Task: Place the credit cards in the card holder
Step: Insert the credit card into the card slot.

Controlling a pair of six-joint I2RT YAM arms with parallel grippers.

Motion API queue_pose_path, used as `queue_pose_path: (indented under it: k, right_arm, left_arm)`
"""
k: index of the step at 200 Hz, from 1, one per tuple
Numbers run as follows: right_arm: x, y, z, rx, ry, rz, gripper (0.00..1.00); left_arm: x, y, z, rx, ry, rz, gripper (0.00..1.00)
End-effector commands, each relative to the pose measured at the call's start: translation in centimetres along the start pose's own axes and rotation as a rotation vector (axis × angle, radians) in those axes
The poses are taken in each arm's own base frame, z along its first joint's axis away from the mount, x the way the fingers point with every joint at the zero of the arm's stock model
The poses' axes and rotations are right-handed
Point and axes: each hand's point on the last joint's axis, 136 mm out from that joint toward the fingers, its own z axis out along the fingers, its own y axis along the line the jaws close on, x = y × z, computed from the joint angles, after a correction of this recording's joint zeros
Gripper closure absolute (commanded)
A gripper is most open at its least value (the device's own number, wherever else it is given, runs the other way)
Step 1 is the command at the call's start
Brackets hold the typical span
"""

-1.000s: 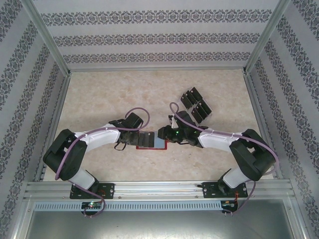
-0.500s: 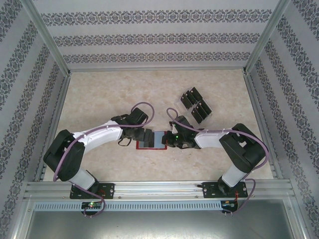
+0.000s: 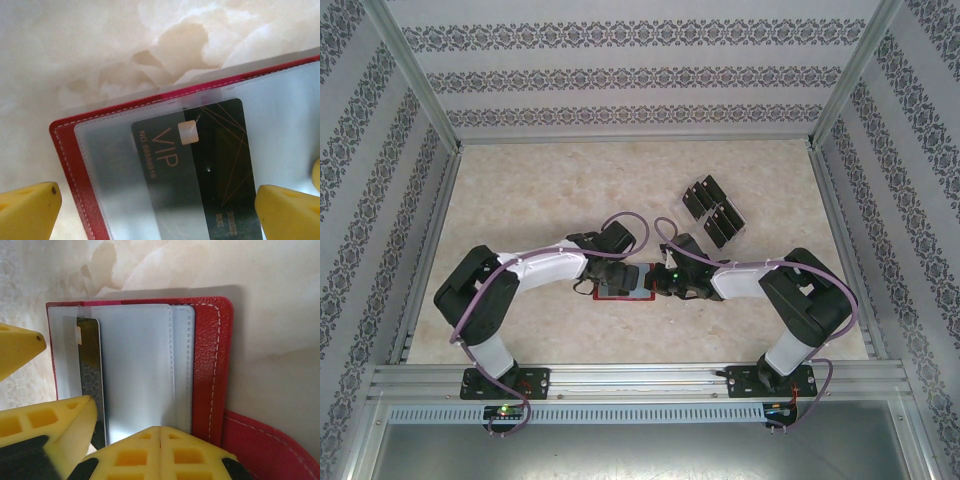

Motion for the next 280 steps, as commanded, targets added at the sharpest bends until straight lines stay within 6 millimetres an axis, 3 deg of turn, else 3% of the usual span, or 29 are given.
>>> queue_pose_path:
  k: [1, 146, 280]
  right_arm:
    - [1.0, -2.4, 0.4, 0.076, 0.013, 0.031, 0.99]
    - [1.0, -2.8, 0.5, 0.093, 0.021, 0.041, 1.00]
    - [0.7, -3.0, 0.5, 0.100, 0.020, 0.046, 1.00]
  left_arm:
    - [-1.0, -1.1, 0.2, 0.017, -0.023, -0.002, 0.00]
    - [1.5, 2.8, 0.4, -0.106, 0.011, -0.016, 0.00]
    - [1.6, 5.0, -0.2, -0.137, 0.004, -0.040, 0.00]
